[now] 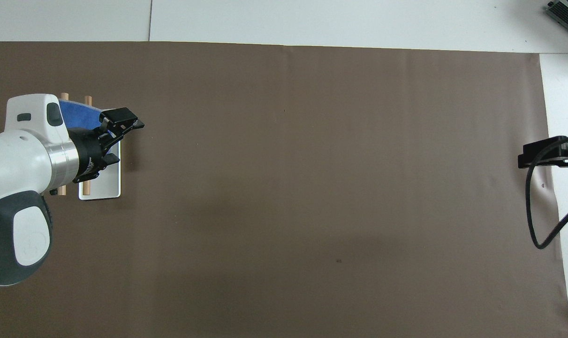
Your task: Right arm passes towel to left arm to hang
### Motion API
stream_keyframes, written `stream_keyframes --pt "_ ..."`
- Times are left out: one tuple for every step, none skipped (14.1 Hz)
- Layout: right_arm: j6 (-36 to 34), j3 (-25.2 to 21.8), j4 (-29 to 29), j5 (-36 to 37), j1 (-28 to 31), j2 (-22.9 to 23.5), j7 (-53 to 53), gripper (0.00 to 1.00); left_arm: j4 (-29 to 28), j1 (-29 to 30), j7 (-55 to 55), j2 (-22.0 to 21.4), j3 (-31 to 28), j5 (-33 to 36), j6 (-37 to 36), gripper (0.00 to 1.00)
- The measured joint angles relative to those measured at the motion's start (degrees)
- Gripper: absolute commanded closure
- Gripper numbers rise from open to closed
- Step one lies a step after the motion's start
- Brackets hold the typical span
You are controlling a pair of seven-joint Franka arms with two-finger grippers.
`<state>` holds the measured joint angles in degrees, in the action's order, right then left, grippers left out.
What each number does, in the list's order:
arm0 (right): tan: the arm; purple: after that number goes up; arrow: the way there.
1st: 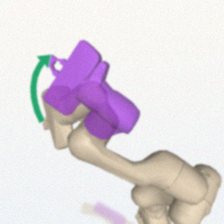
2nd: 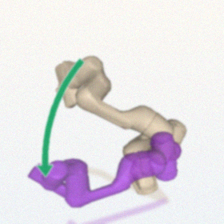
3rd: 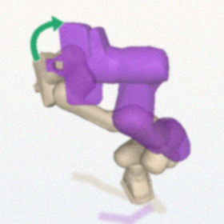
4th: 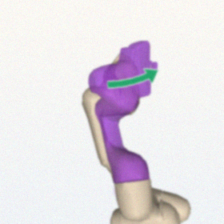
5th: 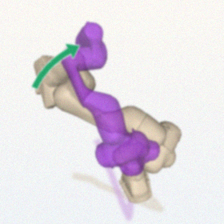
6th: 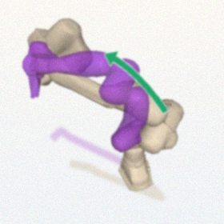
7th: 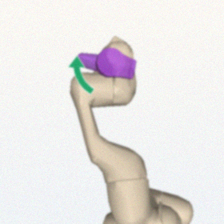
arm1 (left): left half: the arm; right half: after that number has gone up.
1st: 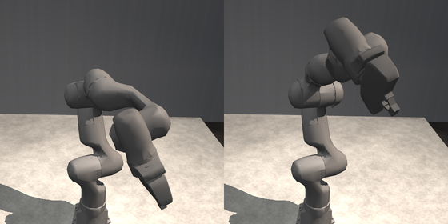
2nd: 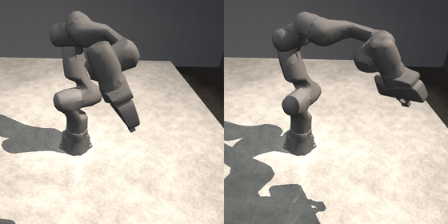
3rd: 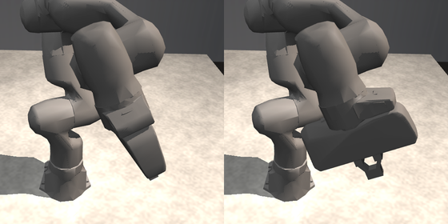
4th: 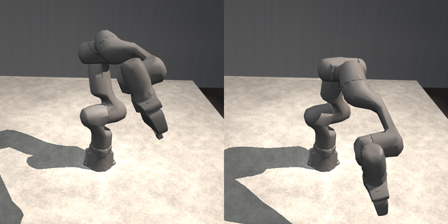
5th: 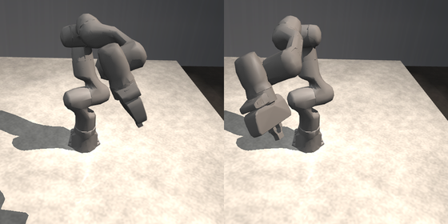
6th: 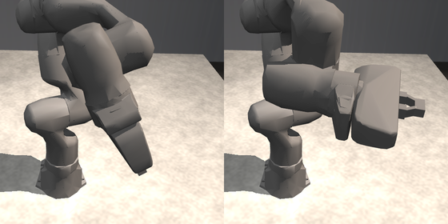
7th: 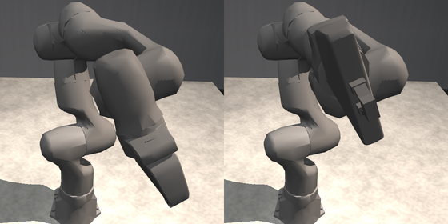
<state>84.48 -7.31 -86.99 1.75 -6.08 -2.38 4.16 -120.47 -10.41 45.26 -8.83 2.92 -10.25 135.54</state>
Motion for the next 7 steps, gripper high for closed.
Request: stream_keyframes --pt "0.0 0.0 0.0 0.0 0.0 -0.2 0.0 0.00 1.5 -0.3 -3.4 0.1 0.1 1.4 -1.5 0.00" --pt "0.0 0.0 0.0 0.0 0.1 -0.4 0.0 0.00 3.6 -0.4 -7.4 0.5 0.1 2.4 -3.8 0.00" --pt "0.0 0.0 0.0 0.0 0.2 -0.7 0.0 0.00 6.2 -0.4 -11.4 1.1 -0.1 3.0 -6.5 0.00" --pt "0.0 0.0 0.0 0.0 0.3 -1.0 0.0 0.00 9.5 -0.4 -15.8 1.9 -0.4 3.3 -9.6 0.00" --pt "0.0 0.0 0.0 0.0 0.4 -1.2 0.0 0.00 12.9 -0.3 -21.0 2.7 -0.9 3.7 -12.6 0.00" --pt "0.0 0.0 -0.1 0.0 0.4 -1.4 0.0 0.00 16.2 0.0 -26.5 3.5 -1.3 4.8 -15.5 0.00" --pt "-0.1 0.0 -0.2 0.0 0.4 -1.4 0.0 0.00 19.2 0.6 -31.4 4.1 -1.5 6.8 -18.5 0.00"
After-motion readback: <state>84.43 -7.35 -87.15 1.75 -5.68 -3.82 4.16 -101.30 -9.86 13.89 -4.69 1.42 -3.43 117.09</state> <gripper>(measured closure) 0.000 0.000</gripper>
